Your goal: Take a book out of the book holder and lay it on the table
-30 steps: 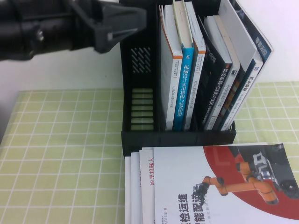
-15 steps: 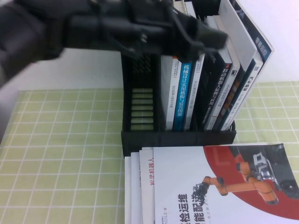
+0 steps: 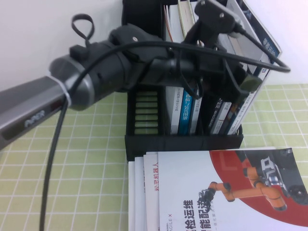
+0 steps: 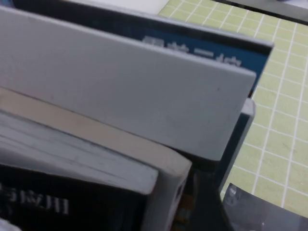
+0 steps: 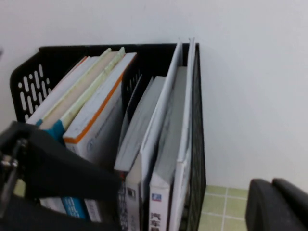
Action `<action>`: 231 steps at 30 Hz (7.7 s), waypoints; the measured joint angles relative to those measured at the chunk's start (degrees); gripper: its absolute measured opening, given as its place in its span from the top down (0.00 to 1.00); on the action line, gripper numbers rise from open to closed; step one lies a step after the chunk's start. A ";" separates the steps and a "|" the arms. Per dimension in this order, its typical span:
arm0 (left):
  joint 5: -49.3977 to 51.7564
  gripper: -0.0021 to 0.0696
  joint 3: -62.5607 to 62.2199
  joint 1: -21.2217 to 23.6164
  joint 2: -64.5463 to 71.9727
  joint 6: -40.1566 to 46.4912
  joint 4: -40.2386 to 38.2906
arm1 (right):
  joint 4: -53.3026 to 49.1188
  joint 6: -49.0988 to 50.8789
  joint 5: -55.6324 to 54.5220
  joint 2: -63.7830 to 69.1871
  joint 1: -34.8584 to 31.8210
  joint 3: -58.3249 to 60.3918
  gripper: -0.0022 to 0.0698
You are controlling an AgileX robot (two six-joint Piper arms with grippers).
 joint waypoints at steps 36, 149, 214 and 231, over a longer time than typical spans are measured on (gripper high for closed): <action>-0.83 0.44 0.00 -2.89 3.13 5.58 -0.32 | 16.97 -26.08 4.12 19.03 3.35 -8.68 0.64; 28.82 0.45 2.80 25.57 -38.80 -34.26 28.43 | -95.73 52.38 44.97 9.94 47.80 -24.00 0.93; 1.52 0.97 65.08 23.29 -87.36 -40.38 21.59 | -104.35 74.95 51.02 -29.31 58.16 -8.15 0.97; -3.85 0.97 71.97 23.29 -87.85 -36.10 20.55 | -134.50 109.62 30.55 -40.92 58.16 22.87 0.97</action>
